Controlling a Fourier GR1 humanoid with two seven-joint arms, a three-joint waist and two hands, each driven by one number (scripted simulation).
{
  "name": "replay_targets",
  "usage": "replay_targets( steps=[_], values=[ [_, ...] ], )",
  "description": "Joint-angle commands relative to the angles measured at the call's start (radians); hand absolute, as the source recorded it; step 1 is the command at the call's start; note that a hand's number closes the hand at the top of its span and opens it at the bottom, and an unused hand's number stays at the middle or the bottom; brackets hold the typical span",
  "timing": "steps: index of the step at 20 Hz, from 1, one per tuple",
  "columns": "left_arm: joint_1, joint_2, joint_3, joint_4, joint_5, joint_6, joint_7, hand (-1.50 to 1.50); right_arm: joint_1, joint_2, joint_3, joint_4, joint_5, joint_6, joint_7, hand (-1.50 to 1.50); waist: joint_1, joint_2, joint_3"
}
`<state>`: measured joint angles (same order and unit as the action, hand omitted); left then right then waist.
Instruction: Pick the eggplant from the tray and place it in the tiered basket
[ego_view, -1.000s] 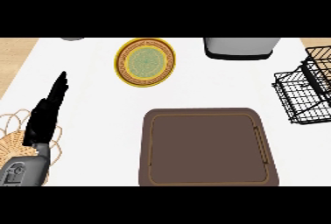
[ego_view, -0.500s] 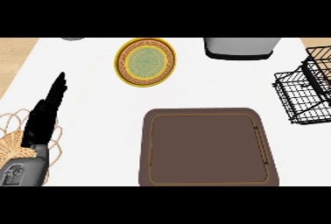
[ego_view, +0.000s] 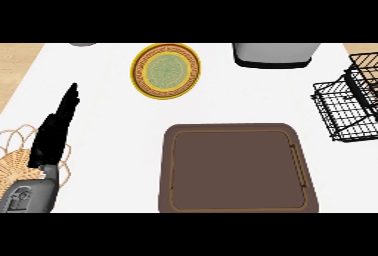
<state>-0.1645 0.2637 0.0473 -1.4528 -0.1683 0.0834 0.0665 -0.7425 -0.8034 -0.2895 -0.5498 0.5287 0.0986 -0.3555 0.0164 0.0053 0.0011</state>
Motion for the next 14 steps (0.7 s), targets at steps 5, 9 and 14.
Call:
replay_targets(
  steps=[5,9,14],
  values=[
    [0.041,-0.016,-0.008,-0.032,-0.013,0.000,0.004,0.00,-0.084,-0.093,-0.127,-0.004,-0.123,0.065,0.014,-1.50,-0.009,-0.006,-0.001],
    [0.004,-0.004,0.026,0.011,0.008,-0.015,-0.023,0.00,-0.048,-0.188,-0.195,0.109,-0.153,0.070,-0.013,-1.50,-0.006,0.000,0.000],
    [0.042,-0.006,0.020,-0.034,-0.013,0.000,-0.010,0.00,0.019,-0.315,-0.258,0.190,-0.219,0.256,0.027,-1.50,-0.012,-0.003,0.000]
  ],
)
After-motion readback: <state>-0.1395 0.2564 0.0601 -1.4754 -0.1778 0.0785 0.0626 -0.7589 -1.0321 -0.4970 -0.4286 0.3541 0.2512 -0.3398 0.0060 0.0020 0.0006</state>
